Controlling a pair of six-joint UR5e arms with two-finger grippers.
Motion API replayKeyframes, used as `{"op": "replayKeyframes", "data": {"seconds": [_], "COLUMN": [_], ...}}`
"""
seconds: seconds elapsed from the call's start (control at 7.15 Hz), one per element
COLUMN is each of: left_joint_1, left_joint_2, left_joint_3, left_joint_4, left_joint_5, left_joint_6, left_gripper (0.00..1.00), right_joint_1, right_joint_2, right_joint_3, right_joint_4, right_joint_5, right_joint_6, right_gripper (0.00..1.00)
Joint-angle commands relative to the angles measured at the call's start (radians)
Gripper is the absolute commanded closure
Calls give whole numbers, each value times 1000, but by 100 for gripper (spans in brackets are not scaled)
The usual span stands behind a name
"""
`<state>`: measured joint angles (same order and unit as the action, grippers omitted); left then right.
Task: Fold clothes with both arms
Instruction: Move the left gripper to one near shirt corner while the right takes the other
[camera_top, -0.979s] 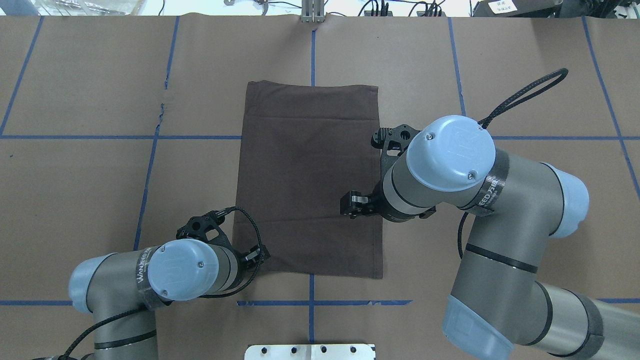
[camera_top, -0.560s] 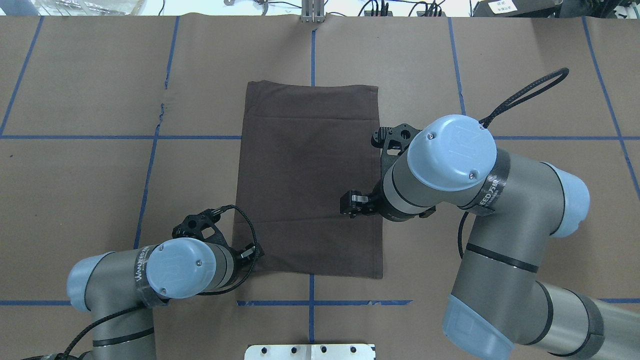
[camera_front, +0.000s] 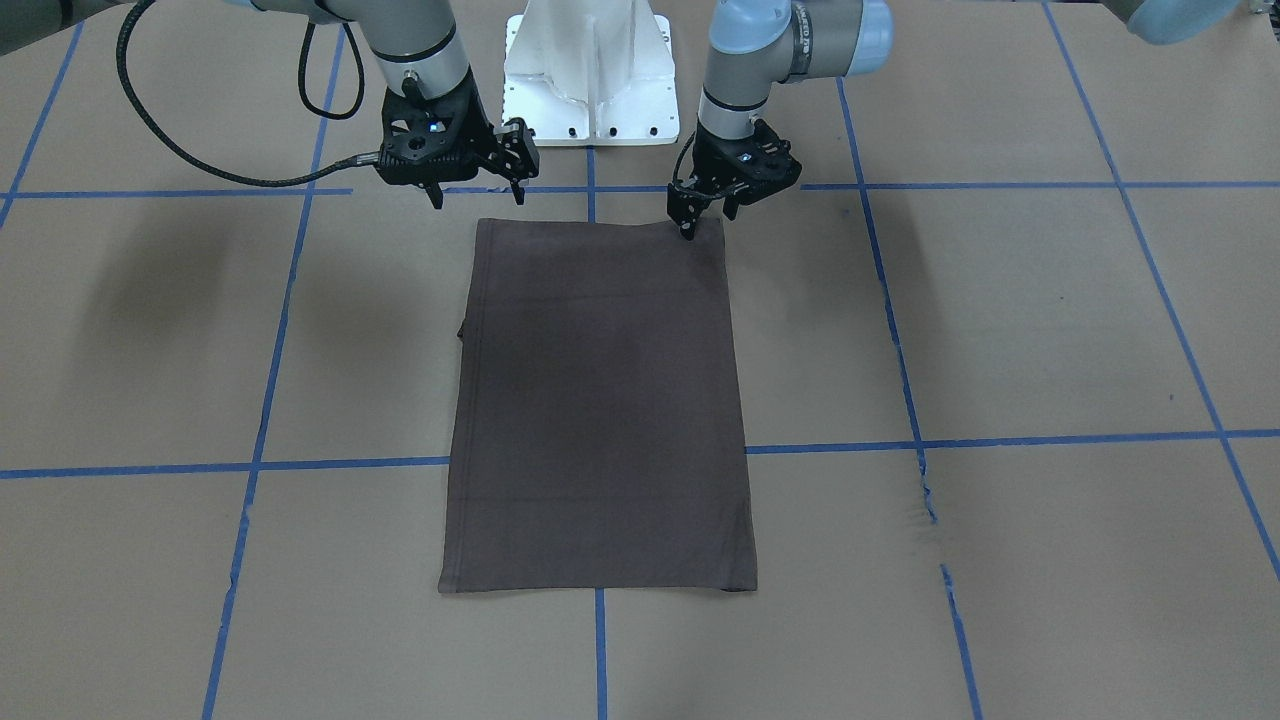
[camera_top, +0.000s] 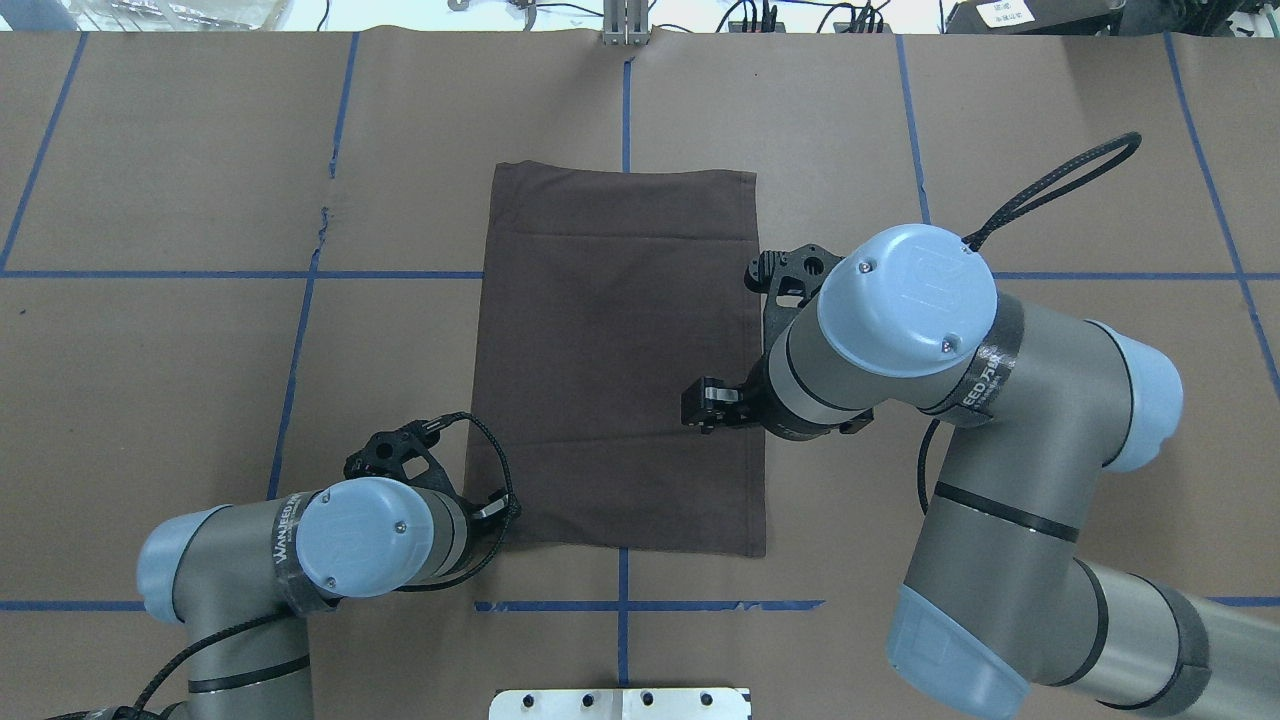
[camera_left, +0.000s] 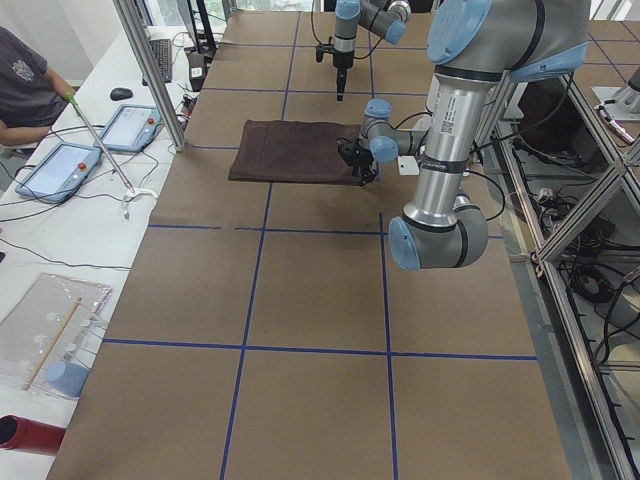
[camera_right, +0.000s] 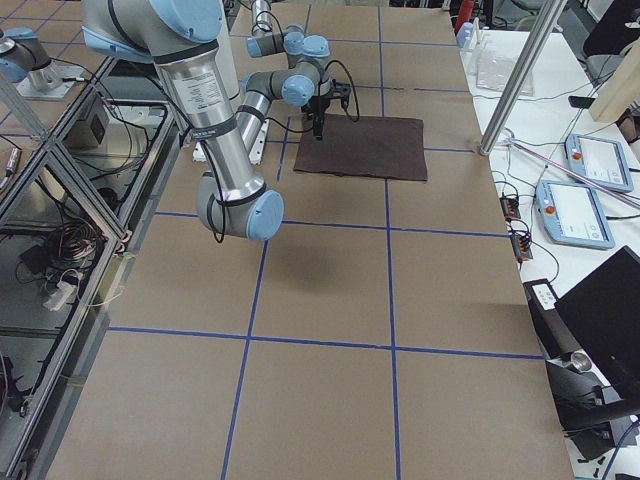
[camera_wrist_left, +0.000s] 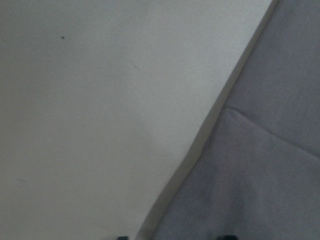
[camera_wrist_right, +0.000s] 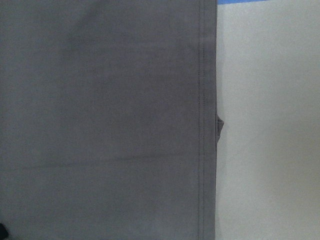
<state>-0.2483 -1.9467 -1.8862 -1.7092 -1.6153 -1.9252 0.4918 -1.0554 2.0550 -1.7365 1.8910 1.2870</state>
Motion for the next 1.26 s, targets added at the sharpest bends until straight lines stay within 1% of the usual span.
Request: {"op": "replayKeyframes", "data": {"seconds": [0.0,0.42,0.56,0.7,0.98,1.12], "left_joint_1": [-2,-8,-17,-23,-22,-23], "left_joint_2": [0,-1,-2,0,0,0], "left_joint_3": [4,-11,-33,-75,-111,-126], "left_joint_4": [-1,-1,0,11,43,52], "left_joint_5": [0,-1,-6,-12,-14,-14], "left_joint_6": [6,14,15,46,54,54], "left_gripper": [100,100,100,100,100,100], "right_joint_1": [5,5,5,4,-71,-129], "right_joint_2": [0,-5,-11,-15,-17,-26], "right_joint_3": [1,-1,-1,-3,-3,-9], "right_joint_4": [0,0,2,0,5,59], "right_joint_5": [5,7,7,7,4,-41], "right_joint_6": [0,0,0,30,276,426], "right_gripper": [0,0,0,0,0,0]}}
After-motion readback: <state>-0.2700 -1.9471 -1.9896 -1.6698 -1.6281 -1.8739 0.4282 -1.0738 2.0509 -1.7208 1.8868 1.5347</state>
